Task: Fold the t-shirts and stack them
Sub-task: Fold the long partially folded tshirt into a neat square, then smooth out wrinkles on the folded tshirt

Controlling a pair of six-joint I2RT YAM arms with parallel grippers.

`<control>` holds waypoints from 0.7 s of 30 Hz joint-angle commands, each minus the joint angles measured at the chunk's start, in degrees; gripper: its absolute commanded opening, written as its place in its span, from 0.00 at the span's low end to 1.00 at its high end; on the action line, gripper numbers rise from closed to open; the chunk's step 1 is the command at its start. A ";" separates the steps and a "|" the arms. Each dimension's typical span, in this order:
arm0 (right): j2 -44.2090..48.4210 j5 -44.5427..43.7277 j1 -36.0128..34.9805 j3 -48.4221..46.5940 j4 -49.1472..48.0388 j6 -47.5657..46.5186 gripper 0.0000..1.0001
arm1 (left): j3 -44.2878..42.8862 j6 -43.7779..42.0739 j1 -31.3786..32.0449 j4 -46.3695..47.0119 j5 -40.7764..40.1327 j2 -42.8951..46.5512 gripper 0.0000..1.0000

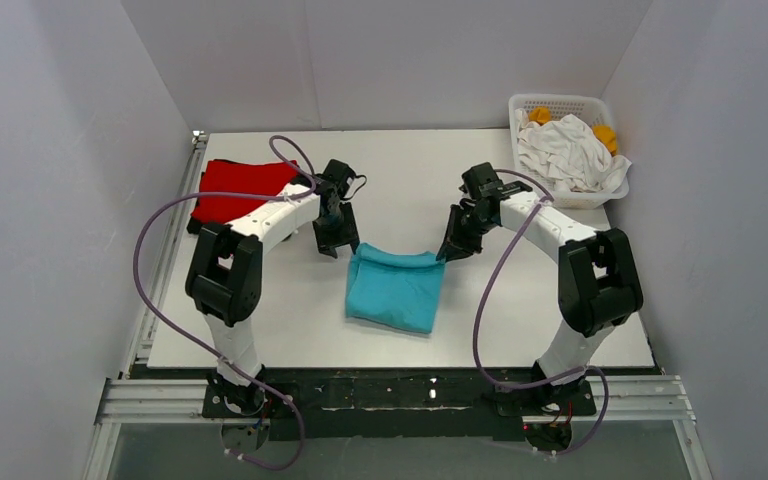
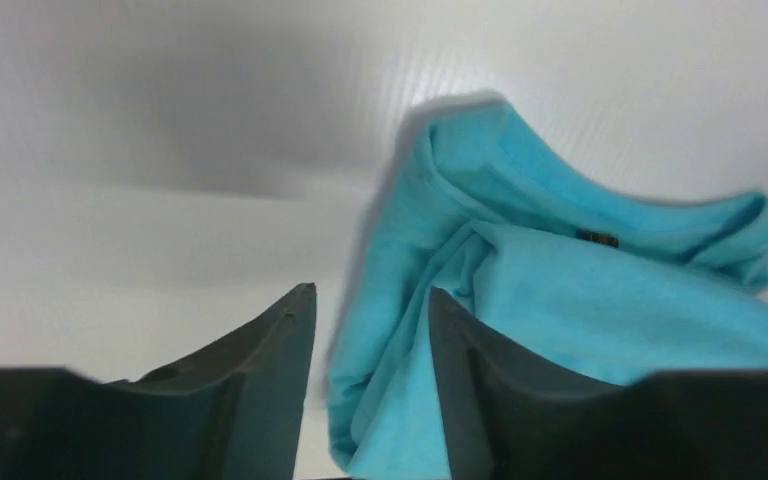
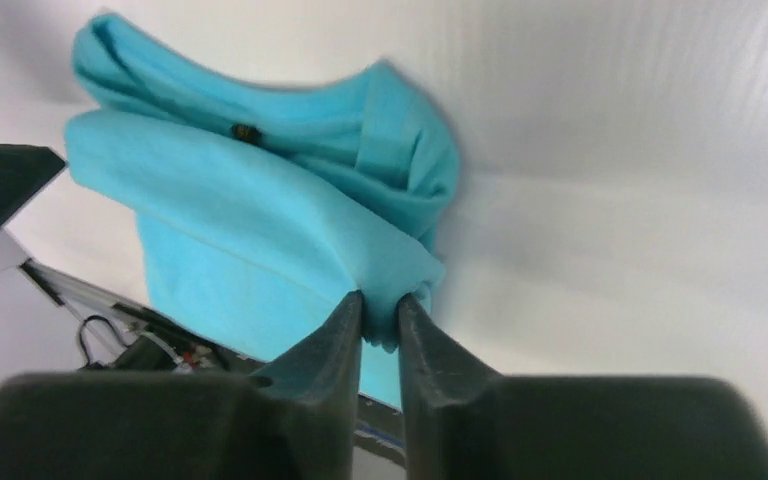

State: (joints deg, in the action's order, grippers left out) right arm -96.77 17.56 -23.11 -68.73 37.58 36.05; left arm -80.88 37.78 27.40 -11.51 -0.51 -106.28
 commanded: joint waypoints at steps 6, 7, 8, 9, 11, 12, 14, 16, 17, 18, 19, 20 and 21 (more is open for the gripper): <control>0.06 -10.34 1.40 -10.25 8.17 -0.65 0.78 | -6.87 -3.88 -2.09 -10.50 -0.62 3.00 0.98; 1.71 -10.90 1.47 -9.63 8.17 -0.34 0.79 | -6.44 -3.85 -2.09 -10.70 0.32 4.42 0.98; 3.51 -10.27 1.41 -8.50 7.42 -0.22 0.80 | -5.61 -3.48 -2.09 -10.90 4.24 6.07 0.98; 5.28 -8.33 1.41 -7.03 5.84 -0.45 0.81 | -4.00 -2.75 -2.09 -10.35 7.37 7.63 0.98; 8.62 -1.41 1.32 -2.90 0.97 -0.68 0.81 | 1.57 -0.97 -1.68 -6.08 15.07 11.35 0.98; 10.03 2.98 1.32 -0.41 -2.07 -0.29 0.81 | 4.39 0.15 -1.24 -2.64 19.37 12.90 0.98; 12.36 10.40 1.18 4.93 -8.33 1.53 0.81 | 10.73 2.68 0.27 4.46 26.56 15.44 0.98; 13.76 16.97 0.67 8.14 -13.41 3.12 0.81 | 15.67 3.96 2.21 11.29 31.23 16.88 0.98; 13.95 19.26 0.37 9.36 -15.49 3.84 0.81 | 17.64 4.14 3.12 14.24 32.26 17.07 0.98; 13.55 21.64 -0.10 10.64 -17.64 4.70 0.82 | 19.54 4.45 3.66 16.55 33.04 16.89 0.98; 12.90 24.14 -0.69 11.99 -20.13 5.86 0.82 | 20.84 4.85 3.86 18.37 34.00 16.44 0.98; 11.77 26.28 -1.31 13.43 -23.05 7.14 0.82 | 22.29 5.39 3.90 20.13 35.04 15.77 0.98; 10.65 27.89 -1.78 14.87 -25.78 8.51 0.82 | 23.75 6.35 3.91 21.59 35.64 14.93 0.98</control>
State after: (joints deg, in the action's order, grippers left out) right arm -83.53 32.21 -23.05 -58.00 25.41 39.53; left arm -62.50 40.93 30.70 3.22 25.76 -89.67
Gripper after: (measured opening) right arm 0.817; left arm 0.981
